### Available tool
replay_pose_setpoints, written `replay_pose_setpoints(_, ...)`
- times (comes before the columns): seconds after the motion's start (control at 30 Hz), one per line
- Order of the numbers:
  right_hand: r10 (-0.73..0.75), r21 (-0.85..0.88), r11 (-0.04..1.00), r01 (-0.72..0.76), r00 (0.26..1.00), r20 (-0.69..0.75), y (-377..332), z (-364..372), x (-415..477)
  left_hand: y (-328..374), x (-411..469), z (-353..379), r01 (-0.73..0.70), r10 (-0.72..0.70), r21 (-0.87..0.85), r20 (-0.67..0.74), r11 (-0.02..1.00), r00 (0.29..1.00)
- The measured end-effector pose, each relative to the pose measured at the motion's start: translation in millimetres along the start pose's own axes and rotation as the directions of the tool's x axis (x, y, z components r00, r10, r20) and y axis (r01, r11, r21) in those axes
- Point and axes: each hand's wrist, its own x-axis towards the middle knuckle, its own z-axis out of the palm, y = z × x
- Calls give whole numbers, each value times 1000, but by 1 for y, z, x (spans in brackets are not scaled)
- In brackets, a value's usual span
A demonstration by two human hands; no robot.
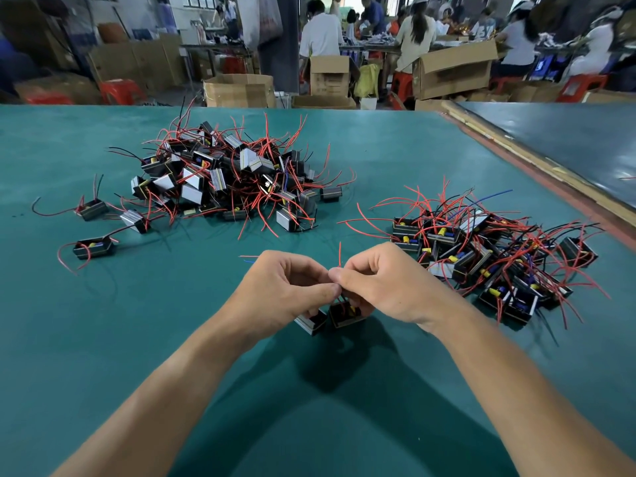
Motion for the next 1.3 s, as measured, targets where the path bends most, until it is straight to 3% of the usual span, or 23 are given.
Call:
replay_pose_setpoints(0.27,-10,-9,1000,9,992,-126,5,8,4,-1,0,3,15,-15,-10,-48,1000,999)
replay_pose_setpoints(0.43,-186,-44,983,181,963,-197,1,3,3,-1,1,-1,45,-46,-60,-13,997,999)
replay_pose_setpoints(0.63,-304,-147,947,287,946,-112,0,-6,-2,-2,2,-3,67,-67,-81,6,994,998)
replay_pose_setpoints(0.97,-244,-249,942,226,969,-40,-1,-9,-4,0,0,-2,-16,16,15,-21,1000,1000)
replay_pose_setpoints(1.07,-165,-262,953,155,986,-18,-4,-6,-4,1,0,-1,-71,74,103,-31,992,997)
replay_pose_setpoints(1.13,-48,-191,980,49,999,8,-7,-4,-4,1,-1,0,-98,102,152,-25,984,994)
replay_pose_setpoints(1.23,148,73,985,-154,985,86,-12,-5,-4,3,-2,1,-172,178,221,-6,960,984)
replay_pose_setpoints(1.3,166,179,966,-185,979,116,-12,-7,-5,3,-2,0,-207,219,267,-16,941,976)
